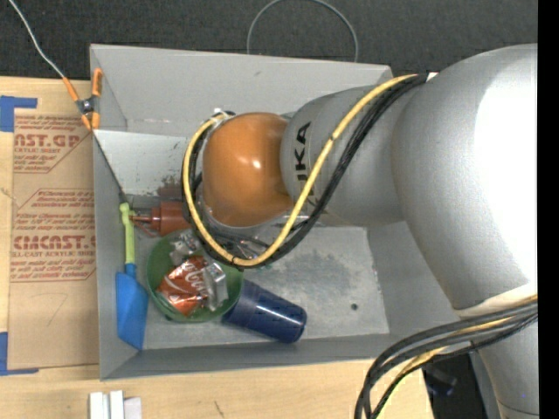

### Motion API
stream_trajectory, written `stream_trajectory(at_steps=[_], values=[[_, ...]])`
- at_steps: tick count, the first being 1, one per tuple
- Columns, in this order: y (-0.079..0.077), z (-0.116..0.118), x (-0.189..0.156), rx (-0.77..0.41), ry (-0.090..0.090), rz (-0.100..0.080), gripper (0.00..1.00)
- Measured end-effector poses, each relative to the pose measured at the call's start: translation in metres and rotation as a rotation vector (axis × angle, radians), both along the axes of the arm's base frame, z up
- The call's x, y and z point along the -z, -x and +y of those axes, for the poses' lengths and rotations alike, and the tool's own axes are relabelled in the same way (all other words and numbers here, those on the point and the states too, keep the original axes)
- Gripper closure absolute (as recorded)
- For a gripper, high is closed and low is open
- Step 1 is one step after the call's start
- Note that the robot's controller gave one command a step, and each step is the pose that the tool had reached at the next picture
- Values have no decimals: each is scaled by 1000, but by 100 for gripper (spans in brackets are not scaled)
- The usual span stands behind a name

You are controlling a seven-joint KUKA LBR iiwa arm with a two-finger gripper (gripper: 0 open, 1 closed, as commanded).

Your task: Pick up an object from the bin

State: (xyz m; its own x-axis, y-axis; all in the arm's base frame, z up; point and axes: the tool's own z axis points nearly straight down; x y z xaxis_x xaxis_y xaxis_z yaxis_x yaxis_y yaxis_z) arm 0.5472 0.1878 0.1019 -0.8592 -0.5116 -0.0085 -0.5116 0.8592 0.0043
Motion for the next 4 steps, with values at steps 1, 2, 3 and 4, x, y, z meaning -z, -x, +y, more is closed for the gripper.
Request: stream_trajectory(at_steps=[1,2,3,4], values=[[-2,4,-6,-222,1,-3,100],[-2,4,-6,-222,1,-3,100],[-2,4,-6,-222,1,-3,100],[-2,4,-6,-222,1,-3,100]])
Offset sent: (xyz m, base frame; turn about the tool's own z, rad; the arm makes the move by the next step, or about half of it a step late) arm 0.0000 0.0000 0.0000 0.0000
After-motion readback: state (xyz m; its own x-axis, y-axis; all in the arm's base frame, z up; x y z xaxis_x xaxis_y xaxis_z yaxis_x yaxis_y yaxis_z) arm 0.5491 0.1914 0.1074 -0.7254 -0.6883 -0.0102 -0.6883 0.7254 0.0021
